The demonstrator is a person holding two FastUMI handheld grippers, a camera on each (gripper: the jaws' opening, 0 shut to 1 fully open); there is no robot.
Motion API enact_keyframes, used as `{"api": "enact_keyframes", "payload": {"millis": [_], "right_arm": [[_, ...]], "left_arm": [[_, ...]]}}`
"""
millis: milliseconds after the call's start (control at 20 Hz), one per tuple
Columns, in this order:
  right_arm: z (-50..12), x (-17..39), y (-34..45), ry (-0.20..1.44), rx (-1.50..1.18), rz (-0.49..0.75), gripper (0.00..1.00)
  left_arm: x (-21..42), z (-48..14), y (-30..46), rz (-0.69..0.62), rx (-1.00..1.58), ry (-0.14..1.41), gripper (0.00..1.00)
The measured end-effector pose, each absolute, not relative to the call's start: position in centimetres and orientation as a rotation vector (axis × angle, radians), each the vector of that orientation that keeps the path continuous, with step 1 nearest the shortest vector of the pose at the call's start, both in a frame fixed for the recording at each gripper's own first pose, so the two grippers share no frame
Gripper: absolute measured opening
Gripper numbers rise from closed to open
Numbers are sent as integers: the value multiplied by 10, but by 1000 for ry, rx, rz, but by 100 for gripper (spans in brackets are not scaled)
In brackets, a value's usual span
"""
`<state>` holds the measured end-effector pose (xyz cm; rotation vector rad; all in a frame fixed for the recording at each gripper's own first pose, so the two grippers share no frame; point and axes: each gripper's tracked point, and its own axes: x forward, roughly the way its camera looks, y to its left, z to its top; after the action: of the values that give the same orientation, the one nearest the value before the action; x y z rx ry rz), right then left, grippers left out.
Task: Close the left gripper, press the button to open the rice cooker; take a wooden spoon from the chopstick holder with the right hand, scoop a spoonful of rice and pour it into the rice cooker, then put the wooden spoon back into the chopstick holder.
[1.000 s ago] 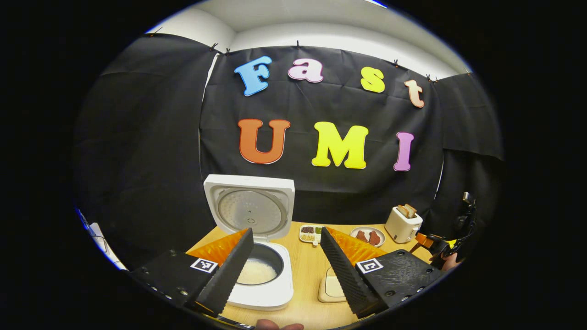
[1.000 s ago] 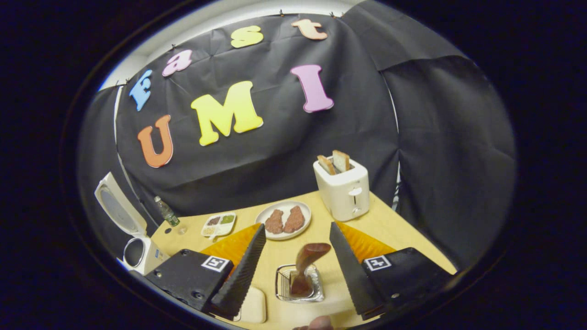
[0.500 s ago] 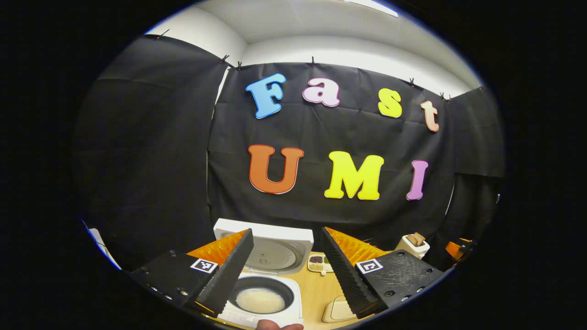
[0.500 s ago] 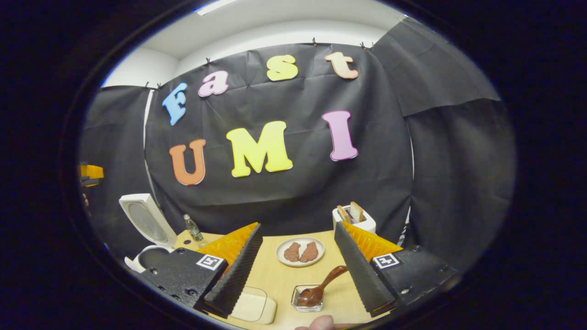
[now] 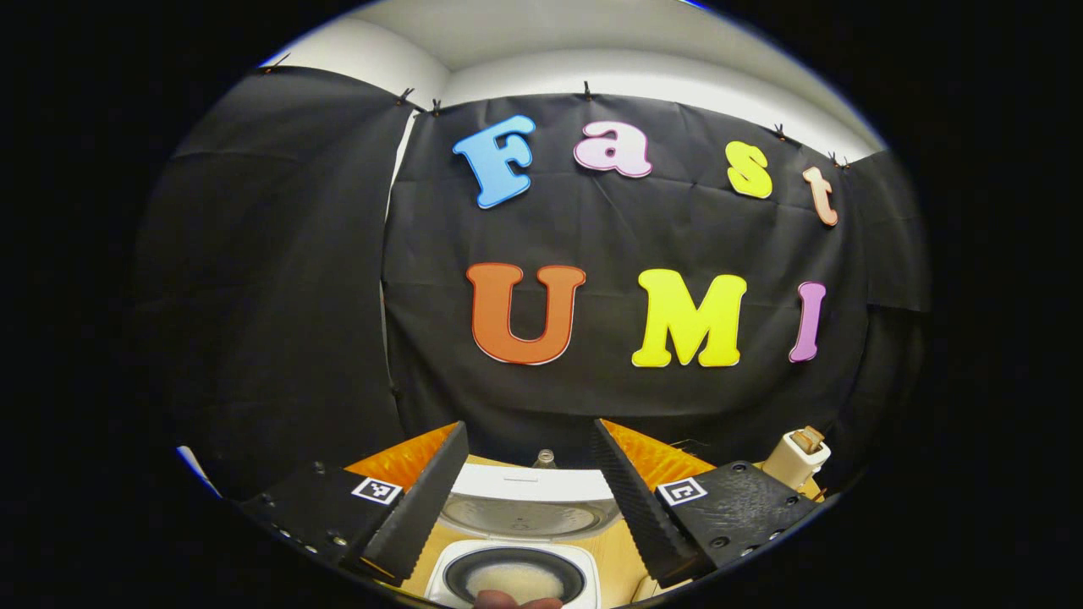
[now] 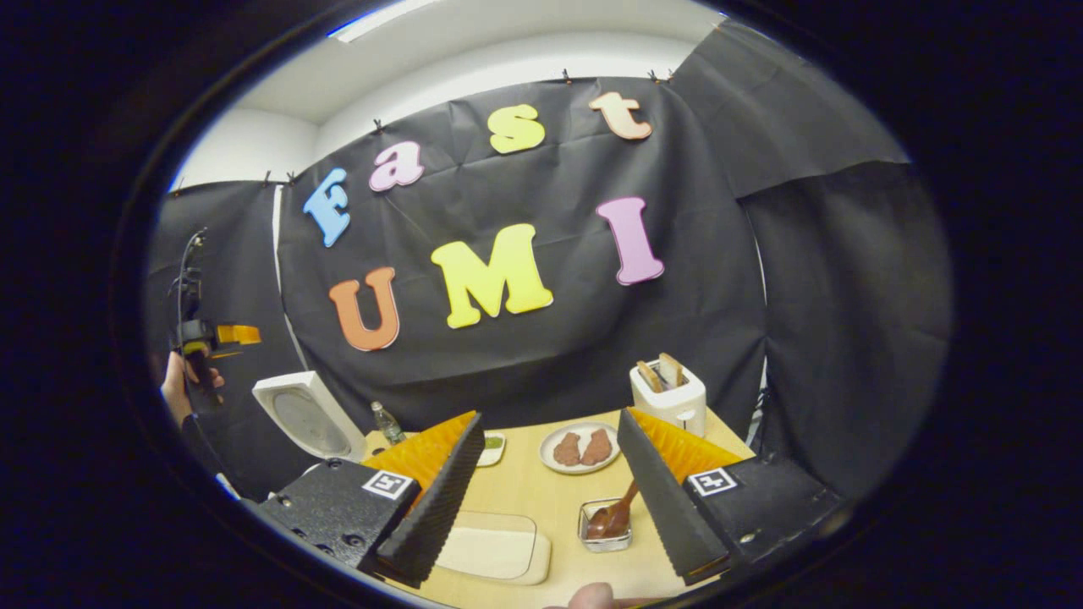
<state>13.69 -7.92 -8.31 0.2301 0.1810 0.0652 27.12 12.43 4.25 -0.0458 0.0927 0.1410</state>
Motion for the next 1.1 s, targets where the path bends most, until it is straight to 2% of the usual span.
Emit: {"api": "enact_keyframes", "payload": {"millis": [100, 150, 200, 250, 300, 350, 450, 500, 600, 650, 700, 750, 1050, 1100], "right_arm": [[-86, 135, -87, 192, 216, 42, 96], [-84, 134, -90, 196, 218, 33, 100], [-81, 133, -95, 193, 223, 19, 96], [-78, 132, -99, 188, 225, 7, 96], [-78, 131, -102, 191, 220, 1, 100], [-81, 128, -105, 194, 214, -8, 96], [-82, 123, -114, 197, 217, -36, 96], [-84, 120, -114, 203, 222, -45, 100], [-88, 115, -113, 220, 224, -41, 100], [-89, 114, -111, 225, 224, -36, 96], [-86, 114, -111, 223, 220, -36, 96], [-82, 113, -111, 218, 212, -37, 100], [-57, 103, -94, 164, 183, -16, 100], [-56, 102, -89, 162, 179, -4, 96]], "left_arm": [[290, 27, 135, 133, -49, 143, 95], [302, 18, 144, 143, -56, 168, 95], [309, 10, 150, 149, -71, 196, 95], [314, 1, 151, 138, -88, 233, 94], [318, -7, 154, 137, -96, 260, 94], [321, -11, 160, 142, -99, 283, 95], [328, -17, 160, 130, -126, 313, 95], [329, -19, 158, 117, -139, 326, 95], [332, -27, 154, 104, -135, 355, 95], [332, -30, 155, 107, -119, 365, 94], [332, -33, 155, 111, -104, 373, 96], [330, -35, 155, 116, -92, 388, 96], [279, -53, 147, 116, -31, 503, 97], [267, -56, 144, 115, -40, 513, 97]]}}
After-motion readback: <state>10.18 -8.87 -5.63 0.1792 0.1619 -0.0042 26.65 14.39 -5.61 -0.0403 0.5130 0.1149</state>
